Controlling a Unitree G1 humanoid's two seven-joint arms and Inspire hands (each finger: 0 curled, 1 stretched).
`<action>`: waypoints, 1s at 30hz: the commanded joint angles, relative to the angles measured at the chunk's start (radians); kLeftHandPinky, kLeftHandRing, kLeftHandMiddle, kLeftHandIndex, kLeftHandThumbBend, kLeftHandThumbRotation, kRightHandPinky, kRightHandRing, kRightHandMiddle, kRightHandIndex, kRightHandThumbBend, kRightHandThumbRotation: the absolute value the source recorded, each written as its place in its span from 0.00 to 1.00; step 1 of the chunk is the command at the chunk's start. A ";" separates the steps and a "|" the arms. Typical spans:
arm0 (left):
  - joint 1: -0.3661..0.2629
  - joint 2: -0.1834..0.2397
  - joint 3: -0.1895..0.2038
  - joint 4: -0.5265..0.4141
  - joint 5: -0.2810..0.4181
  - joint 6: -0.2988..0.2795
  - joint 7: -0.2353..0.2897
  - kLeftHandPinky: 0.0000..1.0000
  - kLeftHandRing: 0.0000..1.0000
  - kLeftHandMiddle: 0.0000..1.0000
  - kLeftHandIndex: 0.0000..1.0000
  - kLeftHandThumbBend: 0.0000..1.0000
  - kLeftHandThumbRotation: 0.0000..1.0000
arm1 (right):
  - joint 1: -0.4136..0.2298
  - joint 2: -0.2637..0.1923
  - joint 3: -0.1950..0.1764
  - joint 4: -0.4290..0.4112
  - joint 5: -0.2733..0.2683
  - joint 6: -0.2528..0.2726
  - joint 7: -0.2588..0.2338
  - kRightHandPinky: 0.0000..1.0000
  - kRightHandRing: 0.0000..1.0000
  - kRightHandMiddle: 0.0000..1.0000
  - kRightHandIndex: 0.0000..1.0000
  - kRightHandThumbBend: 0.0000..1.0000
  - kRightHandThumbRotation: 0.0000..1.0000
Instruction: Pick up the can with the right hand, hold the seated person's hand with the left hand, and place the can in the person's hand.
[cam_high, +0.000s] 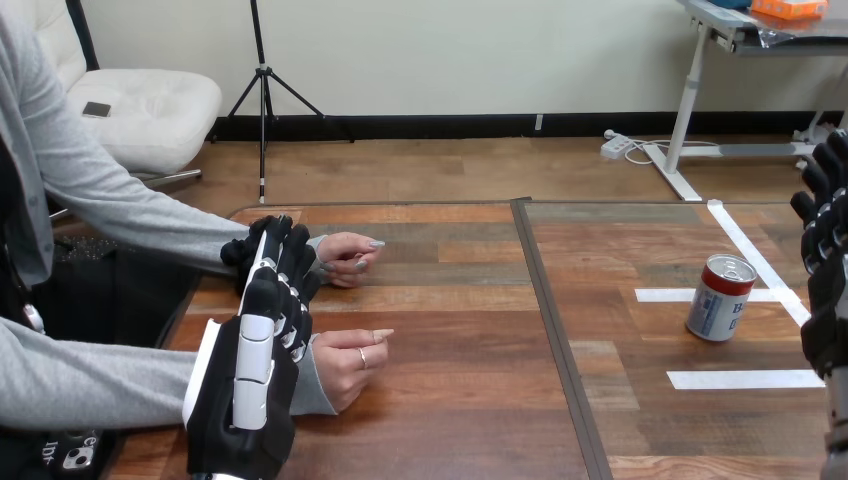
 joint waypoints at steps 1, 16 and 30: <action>-0.044 -0.001 0.000 -0.039 -0.007 -0.005 -0.003 1.00 1.00 1.00 1.00 0.71 0.95 | -0.110 -0.043 0.006 0.038 -0.021 -0.018 -0.009 1.00 1.00 0.97 0.96 0.97 0.99; -0.045 0.003 -0.003 -0.041 -0.014 0.001 -0.009 1.00 1.00 1.00 1.00 0.70 0.95 | -0.205 -0.091 0.011 0.144 -0.049 0.040 -0.026 1.00 0.99 0.97 0.95 0.97 0.99; -0.048 0.003 -0.002 -0.040 -0.013 0.002 -0.008 1.00 1.00 1.00 1.00 0.70 0.95 | -0.312 -0.145 0.034 0.280 -0.114 0.084 -0.056 0.96 0.97 0.95 0.93 1.00 0.97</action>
